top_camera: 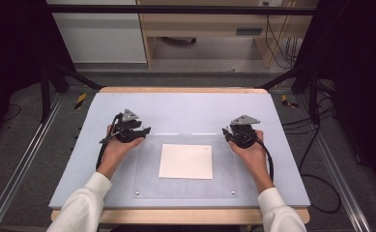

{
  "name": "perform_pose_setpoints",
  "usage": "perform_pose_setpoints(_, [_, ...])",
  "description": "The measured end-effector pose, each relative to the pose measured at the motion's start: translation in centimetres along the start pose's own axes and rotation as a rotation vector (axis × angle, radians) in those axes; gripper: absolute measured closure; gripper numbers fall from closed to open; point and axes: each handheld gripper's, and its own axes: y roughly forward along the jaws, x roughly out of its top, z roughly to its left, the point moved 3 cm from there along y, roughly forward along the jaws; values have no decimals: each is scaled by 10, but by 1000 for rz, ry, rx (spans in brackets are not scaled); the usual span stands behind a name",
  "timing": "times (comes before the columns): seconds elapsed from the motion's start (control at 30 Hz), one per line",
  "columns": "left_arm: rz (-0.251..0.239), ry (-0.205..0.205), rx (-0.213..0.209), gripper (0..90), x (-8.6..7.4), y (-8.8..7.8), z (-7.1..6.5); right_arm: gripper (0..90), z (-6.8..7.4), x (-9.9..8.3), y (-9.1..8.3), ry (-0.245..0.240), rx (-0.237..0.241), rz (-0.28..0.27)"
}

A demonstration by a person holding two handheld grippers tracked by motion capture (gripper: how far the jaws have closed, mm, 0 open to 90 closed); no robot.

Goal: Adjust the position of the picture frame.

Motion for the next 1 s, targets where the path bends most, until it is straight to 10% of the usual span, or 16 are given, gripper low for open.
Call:
perform_pose_setpoints(0.33, [-84, 3, 29, 510, -3, -4, -5, 690, 3, 2, 2, -14, -6, -1])
perform_pose_setpoints(1.0, [-88, -72, 88, 836, -14, 2, -12, 836, 3, 3, 9, 41, -23, 1])
